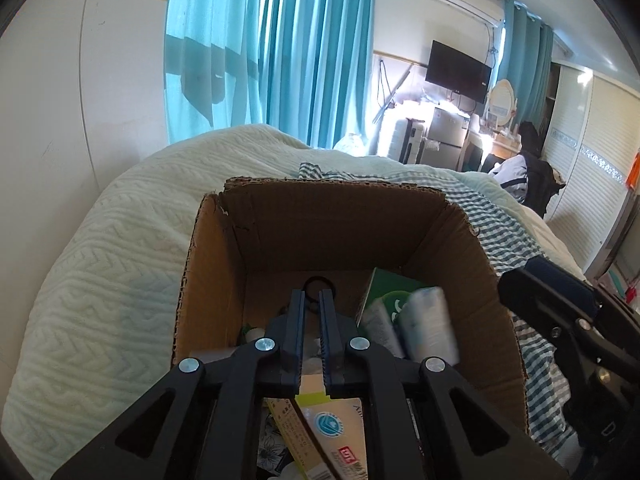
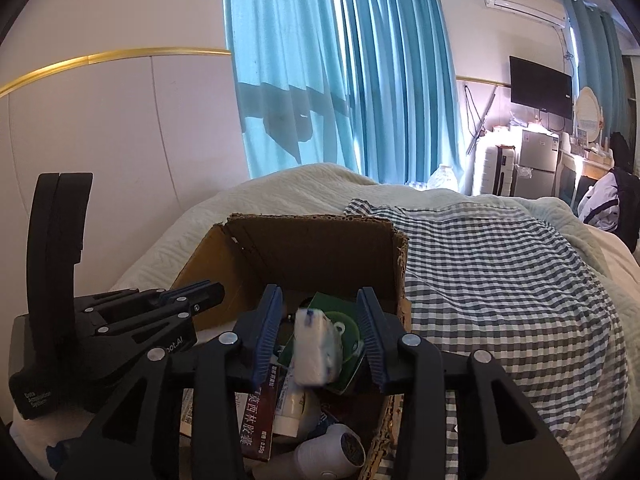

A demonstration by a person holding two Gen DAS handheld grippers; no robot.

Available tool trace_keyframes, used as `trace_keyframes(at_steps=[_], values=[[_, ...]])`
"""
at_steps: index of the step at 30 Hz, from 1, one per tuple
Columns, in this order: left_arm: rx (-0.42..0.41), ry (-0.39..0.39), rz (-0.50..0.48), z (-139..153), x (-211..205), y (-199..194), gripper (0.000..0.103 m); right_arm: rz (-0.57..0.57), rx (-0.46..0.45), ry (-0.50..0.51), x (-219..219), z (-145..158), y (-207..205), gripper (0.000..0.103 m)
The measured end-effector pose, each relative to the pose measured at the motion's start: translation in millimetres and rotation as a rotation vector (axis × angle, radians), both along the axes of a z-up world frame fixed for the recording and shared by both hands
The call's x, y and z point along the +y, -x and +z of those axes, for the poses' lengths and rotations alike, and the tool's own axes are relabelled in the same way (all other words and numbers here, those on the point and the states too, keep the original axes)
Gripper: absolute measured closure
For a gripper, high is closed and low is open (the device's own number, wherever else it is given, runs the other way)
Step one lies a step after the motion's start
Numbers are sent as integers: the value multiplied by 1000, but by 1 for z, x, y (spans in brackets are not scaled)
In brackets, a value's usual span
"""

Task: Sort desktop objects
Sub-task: 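Open both tools to drop the tissue pack and strip into the box, then move the left tool to the red-printed sachet and grasp it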

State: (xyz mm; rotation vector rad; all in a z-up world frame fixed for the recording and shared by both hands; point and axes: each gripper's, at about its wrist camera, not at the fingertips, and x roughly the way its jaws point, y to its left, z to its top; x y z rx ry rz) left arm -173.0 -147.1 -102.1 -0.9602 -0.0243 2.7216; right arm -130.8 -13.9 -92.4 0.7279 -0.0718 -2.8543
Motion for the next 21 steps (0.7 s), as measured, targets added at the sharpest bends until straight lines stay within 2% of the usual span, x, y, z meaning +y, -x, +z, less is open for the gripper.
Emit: trace_keyframes(at_steps=[5,6,7,9,11,13,14,15,16,17,18,19,21], values=[[27,0,-7,17,3,-16,89,-42,38,23,17,20,-16,60],[35,1,-9,22,4,-20,79,-53,49,25,22,25,-22,60],[49,0,-12,29,6,-25,61,-62,59,28,27,31,-26,60],[96,-9,-10,45,7,-39,46,-83,77,36,38,44,-35,60],[125,-18,-21,61,10,-52,45,-105,101,50,49,59,-47,59],[150,-23,-31,75,13,-63,42,-127,126,57,59,74,-57,53],[166,-23,-36,83,15,-70,39,-137,138,59,63,81,-62,52],[183,-25,-38,91,17,-76,30,-144,148,61,68,87,-69,50],[202,-28,-36,97,19,-83,18,-153,160,62,73,94,-76,47],[224,-34,-29,104,21,-90,12,-164,172,64,78,101,-82,45],[249,-42,-20,111,22,-97,1,-175,184,67,81,107,-88,36],[274,-54,-14,119,23,-105,0,-188,197,75,86,113,-95,25],[296,-75,-14,131,27,-116,0,-220,225,98,98,124,-110,13]])
